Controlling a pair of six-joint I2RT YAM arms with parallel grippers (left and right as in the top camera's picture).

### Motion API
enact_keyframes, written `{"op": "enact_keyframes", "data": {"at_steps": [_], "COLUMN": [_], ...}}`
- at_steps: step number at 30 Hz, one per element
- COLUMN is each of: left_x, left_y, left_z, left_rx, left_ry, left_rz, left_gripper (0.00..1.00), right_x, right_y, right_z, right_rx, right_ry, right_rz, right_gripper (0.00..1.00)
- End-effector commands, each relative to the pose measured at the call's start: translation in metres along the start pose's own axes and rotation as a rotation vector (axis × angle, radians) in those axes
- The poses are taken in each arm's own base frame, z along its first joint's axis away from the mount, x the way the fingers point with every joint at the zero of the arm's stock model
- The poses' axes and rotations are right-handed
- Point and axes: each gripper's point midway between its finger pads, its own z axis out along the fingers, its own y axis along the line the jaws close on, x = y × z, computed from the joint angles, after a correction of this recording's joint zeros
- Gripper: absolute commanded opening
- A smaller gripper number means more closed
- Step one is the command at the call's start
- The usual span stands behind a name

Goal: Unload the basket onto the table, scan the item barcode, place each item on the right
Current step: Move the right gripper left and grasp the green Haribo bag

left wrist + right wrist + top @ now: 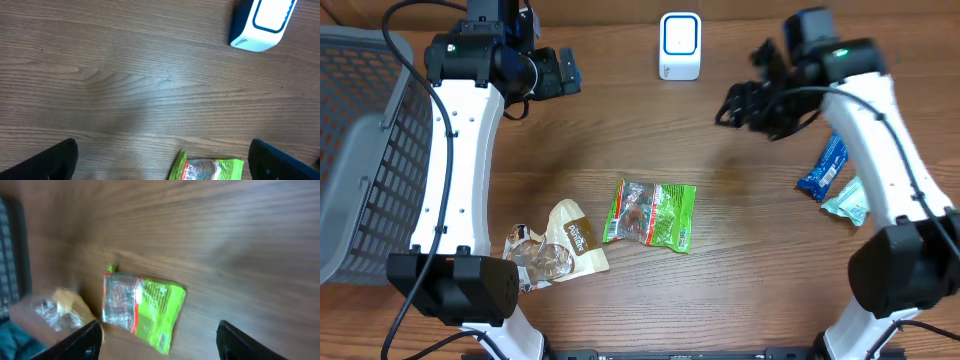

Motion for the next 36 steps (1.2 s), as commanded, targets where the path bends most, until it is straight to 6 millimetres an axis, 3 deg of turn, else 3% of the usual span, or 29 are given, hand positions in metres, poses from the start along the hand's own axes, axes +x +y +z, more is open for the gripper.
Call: {"op": "enact_keyframes", "data": {"at_steps": [1,3,7,15,17,23,25,31,33,36], "left_x": [-0.003,-0.003,-0.003,-0.003,-0.003,-0.003,-0.003,-0.003,-0.003,-0.003], "left_y": [-0.002,-0.002,-0.002,-0.002,-0.002,-0.002,-0.002,-0.002,-0.002,-0.002], "left_z": [-0.002,-0.002,-0.002,-0.002,-0.002,-0.002,-0.002,-0.002,-0.002,-0.002], "left_rx": [-0.001,-0.001,-0.001,-0.001,-0.001,-0.001,-0.001,-0.001,-0.001,-0.001], "left_ry": [-0.012,-0.012,-0.012,-0.012,-0.012,-0.012,-0.012,-0.012,-0.012,-0.012], "left_rz": [-0.005,-0.005,-0.005,-0.005,-0.005,-0.005,-0.005,-0.005,-0.005,-0.005], "left_gripper": [1.0,1.0,1.0,1.0,1.0,1.0,1.0,1.0,1.0,1.0], "right_x": [0.02,0.033,0.051,0.089,0.095,0.095,0.086,0.056,0.063,0.07], "right_y": [0.026,0.045,0.074,0.104,0.105,0.073,0.076,0.085,0.082,0.079], "right_z": [0.037,0.061,0.087,0.135,0.14,0.148,0.146,0.129,0.129,0.13], "right_rx": [-0.027,-0.043,-0.055,-0.072,-0.063,0.099,0.075,0.049,0.051,0.059], "right_ry": [0.031,0.049,0.058,0.059,0.057,-0.007,-0.025,-0.074,-0.039,-0.002], "right_rz": [0.106,0.119,0.106,0.111,0.113,0.103,-0.029,-0.549,-0.771,-0.964], "right_gripper": [0.73,0.73,0.7,0.6,0.57,0.56,0.64,0.69,0.78,0.79]}}
